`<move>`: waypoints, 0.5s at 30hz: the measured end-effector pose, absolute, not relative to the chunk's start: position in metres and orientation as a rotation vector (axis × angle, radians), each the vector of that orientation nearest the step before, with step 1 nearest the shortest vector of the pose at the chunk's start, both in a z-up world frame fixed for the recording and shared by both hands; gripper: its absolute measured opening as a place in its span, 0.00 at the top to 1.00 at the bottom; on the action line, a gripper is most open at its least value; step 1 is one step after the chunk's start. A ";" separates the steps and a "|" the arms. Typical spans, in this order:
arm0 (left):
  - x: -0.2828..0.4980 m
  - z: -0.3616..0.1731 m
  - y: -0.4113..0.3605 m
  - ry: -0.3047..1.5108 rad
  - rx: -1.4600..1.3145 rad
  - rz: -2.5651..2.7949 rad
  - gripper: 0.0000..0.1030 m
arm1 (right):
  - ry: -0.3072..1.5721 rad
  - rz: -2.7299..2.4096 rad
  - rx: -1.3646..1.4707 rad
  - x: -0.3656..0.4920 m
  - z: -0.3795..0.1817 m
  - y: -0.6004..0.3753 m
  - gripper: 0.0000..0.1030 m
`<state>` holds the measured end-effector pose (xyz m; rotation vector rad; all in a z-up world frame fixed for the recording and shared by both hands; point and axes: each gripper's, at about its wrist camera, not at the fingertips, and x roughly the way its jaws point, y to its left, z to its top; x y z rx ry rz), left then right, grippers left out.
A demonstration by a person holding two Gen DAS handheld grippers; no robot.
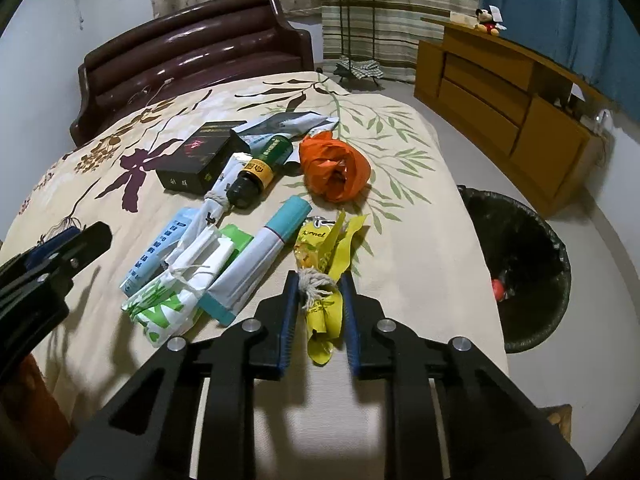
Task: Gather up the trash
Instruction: 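Grasp the yellow snack wrapper with the right tool while the left tool grasps the blue tube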
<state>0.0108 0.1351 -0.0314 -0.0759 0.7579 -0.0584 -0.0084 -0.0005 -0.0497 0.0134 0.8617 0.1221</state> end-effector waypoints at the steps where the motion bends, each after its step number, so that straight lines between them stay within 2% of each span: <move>1: 0.012 -0.032 0.133 0.762 -0.072 -0.065 0.51 | 0.862 0.126 0.019 -0.008 -0.050 -0.002 0.80; 12: 0.024 -0.047 0.115 0.834 -0.038 -0.124 0.51 | 0.862 0.147 0.060 -0.004 -0.051 -0.015 0.80; 15: 0.025 -0.049 0.111 0.843 -0.027 -0.141 0.56 | 0.862 0.150 0.061 -0.004 -0.051 -0.015 0.80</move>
